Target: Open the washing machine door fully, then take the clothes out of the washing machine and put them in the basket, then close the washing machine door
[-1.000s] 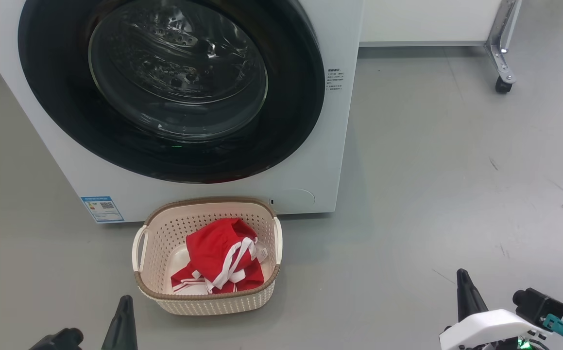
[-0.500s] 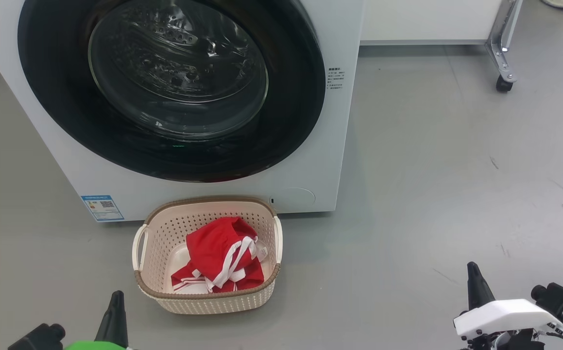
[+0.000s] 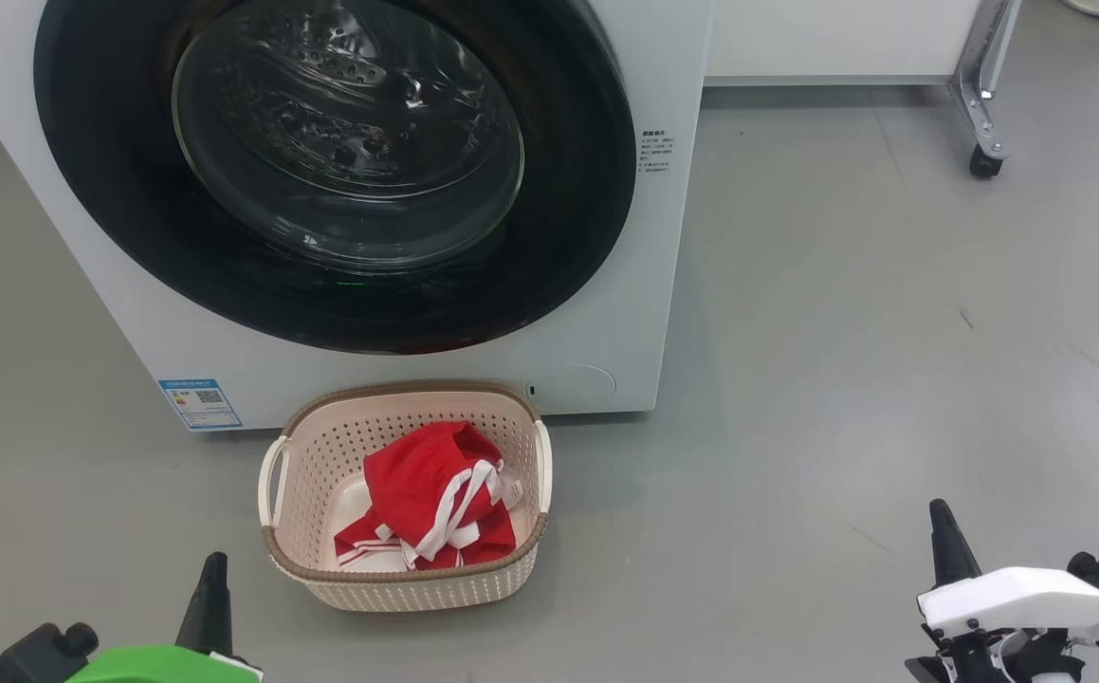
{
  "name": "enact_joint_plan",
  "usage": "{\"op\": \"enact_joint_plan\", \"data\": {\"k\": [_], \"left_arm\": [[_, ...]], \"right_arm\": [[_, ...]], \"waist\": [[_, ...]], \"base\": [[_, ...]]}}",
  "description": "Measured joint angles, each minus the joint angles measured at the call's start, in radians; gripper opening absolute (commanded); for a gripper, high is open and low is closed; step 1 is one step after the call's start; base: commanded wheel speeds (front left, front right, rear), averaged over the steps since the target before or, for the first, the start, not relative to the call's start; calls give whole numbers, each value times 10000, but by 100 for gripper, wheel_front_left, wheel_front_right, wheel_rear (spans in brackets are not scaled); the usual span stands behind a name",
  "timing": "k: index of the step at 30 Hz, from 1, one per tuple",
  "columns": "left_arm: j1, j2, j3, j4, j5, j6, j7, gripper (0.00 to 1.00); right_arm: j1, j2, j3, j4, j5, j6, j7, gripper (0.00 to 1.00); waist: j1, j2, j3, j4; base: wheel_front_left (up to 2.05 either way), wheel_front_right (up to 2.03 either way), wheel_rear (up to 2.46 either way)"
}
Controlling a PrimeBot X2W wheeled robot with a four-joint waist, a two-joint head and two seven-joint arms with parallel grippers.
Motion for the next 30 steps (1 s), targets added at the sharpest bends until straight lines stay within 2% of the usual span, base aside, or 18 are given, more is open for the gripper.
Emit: {"op": "enact_joint_plan", "data": {"k": [30], "left_arm": [[-872, 10, 734, 663, -3870, -717, 711, 0]], "right_arm": [[-491, -121, -880, -42, 3871, 265, 928, 0]], "waist": [[0, 0, 57, 20]], "base": [[0, 0, 0]]}}
